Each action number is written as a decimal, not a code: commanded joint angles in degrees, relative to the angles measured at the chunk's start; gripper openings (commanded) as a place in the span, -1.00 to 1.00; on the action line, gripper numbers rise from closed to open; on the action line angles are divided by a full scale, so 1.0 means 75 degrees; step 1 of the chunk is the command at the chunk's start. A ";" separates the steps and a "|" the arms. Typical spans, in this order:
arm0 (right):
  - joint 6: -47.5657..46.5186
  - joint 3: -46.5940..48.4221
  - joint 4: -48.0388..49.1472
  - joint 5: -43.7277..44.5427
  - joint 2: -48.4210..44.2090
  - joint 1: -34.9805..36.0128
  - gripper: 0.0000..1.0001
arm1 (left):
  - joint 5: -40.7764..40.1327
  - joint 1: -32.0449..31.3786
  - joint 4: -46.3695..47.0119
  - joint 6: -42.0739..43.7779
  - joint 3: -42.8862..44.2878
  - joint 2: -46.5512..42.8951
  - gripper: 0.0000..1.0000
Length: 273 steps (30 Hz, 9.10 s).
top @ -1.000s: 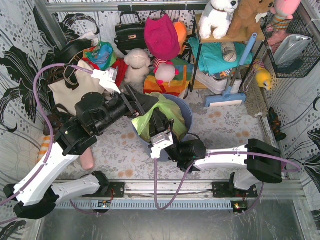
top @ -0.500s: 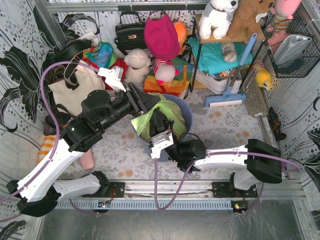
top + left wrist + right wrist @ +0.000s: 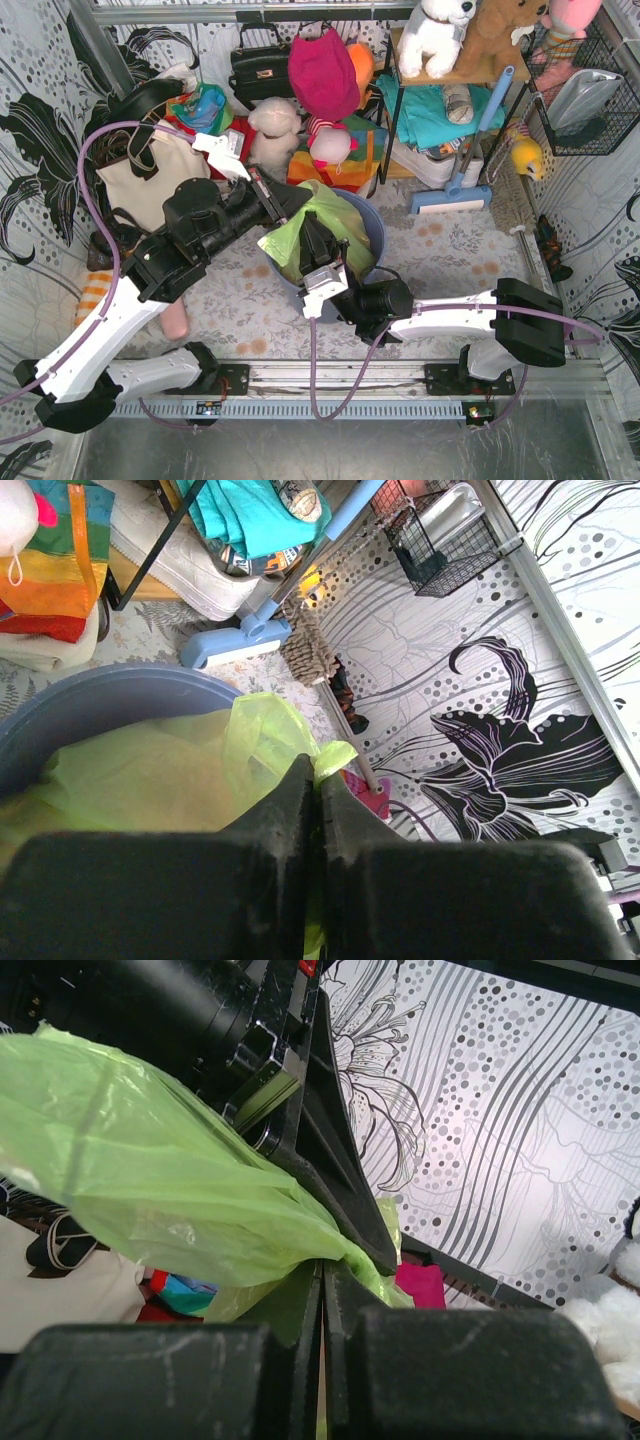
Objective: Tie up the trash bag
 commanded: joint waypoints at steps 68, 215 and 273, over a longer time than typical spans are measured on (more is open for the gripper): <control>0.3748 -0.0661 -0.6495 -0.2578 -0.4536 0.0200 -0.02 | -0.0620 -0.0069 0.1553 0.0945 0.0072 0.0025 -1.00; 0.9642 -0.1181 -1.0277 -0.3087 -0.5866 0.0188 -1.00 | -0.1713 0.0537 0.4463 0.3219 -0.1836 0.1466 -1.00; -0.0783 0.0079 -1.0510 -0.3568 -0.3930 0.0188 -0.68 | 0.2496 0.0699 0.2698 0.3406 -0.0823 0.1287 -1.00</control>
